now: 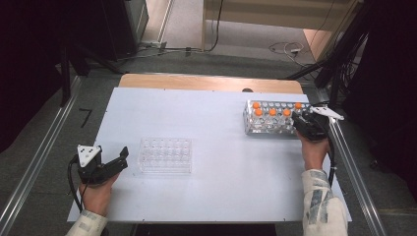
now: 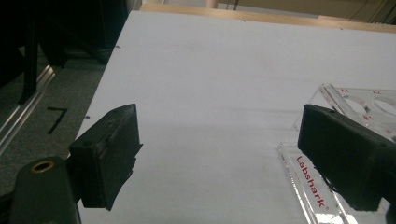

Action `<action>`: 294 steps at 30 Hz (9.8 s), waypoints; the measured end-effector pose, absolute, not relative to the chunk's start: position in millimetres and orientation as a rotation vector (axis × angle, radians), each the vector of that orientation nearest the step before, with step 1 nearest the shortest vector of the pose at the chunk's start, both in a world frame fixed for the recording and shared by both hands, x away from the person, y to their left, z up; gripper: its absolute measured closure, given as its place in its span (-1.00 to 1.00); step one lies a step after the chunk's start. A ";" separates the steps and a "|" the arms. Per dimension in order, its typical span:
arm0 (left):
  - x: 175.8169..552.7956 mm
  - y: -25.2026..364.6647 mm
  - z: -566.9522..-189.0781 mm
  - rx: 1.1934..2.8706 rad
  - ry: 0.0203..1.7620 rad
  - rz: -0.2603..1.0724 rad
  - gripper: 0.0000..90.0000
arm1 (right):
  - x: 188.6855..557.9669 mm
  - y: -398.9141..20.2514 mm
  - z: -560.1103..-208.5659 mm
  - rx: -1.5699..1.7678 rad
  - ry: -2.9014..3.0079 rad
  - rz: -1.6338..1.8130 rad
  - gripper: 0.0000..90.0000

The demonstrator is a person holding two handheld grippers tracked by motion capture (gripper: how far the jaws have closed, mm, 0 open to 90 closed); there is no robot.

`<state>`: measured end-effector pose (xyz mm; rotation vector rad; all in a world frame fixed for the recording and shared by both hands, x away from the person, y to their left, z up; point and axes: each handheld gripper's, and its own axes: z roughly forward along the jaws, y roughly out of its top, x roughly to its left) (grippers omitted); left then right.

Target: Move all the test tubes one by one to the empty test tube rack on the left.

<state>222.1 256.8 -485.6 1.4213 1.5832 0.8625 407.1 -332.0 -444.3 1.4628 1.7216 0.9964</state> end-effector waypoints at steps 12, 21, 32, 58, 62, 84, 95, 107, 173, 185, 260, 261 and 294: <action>221.8 257.3 -485.9 1.421 1.583 0.861 -0.72 | 420.2 -328.8 -445.0 1.465 1.731 0.984 0.42; 221.8 257.2 -486.1 1.423 1.581 0.860 -0.72 | 425.4 -328.5 -449.8 1.468 1.750 0.999 0.55; 221.6 257.7 -485.9 1.423 1.582 0.858 -0.72 | 420.3 -330.3 -429.3 1.435 1.725 1.040 0.59; 217.9 251.3 -474.4 1.388 1.533 0.860 -0.71 | 323.4 -326.6 -399.9 1.311 1.824 1.200 0.59; 217.9 245.4 -467.2 1.399 1.501 0.837 -0.70 | 315.0 -321.9 -406.4 1.305 1.851 1.206 0.59; 239.3 193.5 -439.3 1.510 1.328 0.753 -0.67 | 299.6 -262.9 -427.1 1.181 2.040 1.219 0.59; 251.0 144.7 -434.3 1.628 1.198 0.647 -0.65 | 291.1 -212.7 -429.3 1.046 2.158 1.258 0.59; 254.6 105.2 -431.2 1.688 1.088 0.589 -0.57 | 290.3 -180.0 -436.3 0.965 2.236 1.263 0.59; 259.9 132.1 -392.1 1.549 1.011 0.579 0.55 | 275.4 -156.4 -440.4 0.867 2.376 1.326 -0.35; 265.5 136.6 -398.4 1.577 1.063 0.677 0.55 | 277.8 -161.9 -440.4 0.895 2.358 1.321 -0.34; 261.4 148.7 -429.1 1.611 1.148 0.621 -0.67 | 313.0 -252.2 -439.2 1.177 2.054 1.219 -0.30; 260.8 148.7 -428.7 1.614 1.148 0.621 -0.67 | 313.9 -254.5 -439.5 1.186 2.049 1.212 -0.30; 262.0 153.3 -431.0 1.603 1.173 0.621 -0.67 | 376.3 -297.4 -449.4 1.370 1.829 1.082 0.15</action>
